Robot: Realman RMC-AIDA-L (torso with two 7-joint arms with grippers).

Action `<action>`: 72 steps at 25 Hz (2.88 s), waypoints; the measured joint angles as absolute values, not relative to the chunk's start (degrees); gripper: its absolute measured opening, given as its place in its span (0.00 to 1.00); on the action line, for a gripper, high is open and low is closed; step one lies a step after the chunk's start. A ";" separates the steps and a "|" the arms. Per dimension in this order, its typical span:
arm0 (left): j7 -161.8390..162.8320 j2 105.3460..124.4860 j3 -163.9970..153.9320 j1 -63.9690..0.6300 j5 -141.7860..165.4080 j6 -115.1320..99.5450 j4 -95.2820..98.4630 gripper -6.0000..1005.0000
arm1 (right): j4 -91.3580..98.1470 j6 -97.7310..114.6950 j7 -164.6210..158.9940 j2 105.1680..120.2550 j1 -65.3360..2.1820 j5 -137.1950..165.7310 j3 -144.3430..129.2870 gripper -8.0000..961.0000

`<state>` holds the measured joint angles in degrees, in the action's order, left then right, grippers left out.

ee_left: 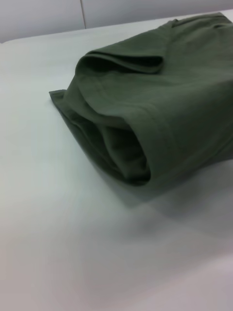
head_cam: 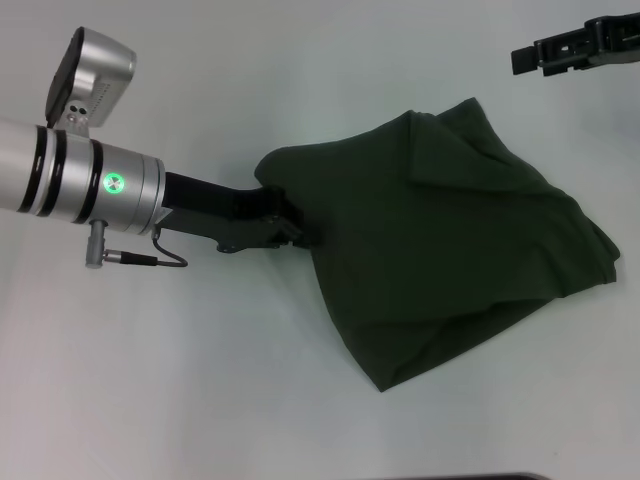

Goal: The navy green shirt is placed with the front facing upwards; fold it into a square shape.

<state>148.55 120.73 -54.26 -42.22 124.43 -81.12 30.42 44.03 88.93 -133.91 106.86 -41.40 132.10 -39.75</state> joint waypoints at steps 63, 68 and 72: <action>141.63 111.75 -35.94 -33.70 123.08 -100.67 41.62 0.73 | 43.35 90.66 -144.62 111.46 -49.96 132.38 -50.22 0.77; 141.05 111.90 -34.58 -33.38 122.96 -100.34 41.51 0.73 | 39.60 89.94 -145.01 113.24 -51.81 132.40 -50.52 0.77; 141.04 111.92 -34.45 -33.51 122.88 -100.29 41.48 0.73 | 38.04 89.97 -145.32 114.71 -53.16 132.65 -53.50 0.77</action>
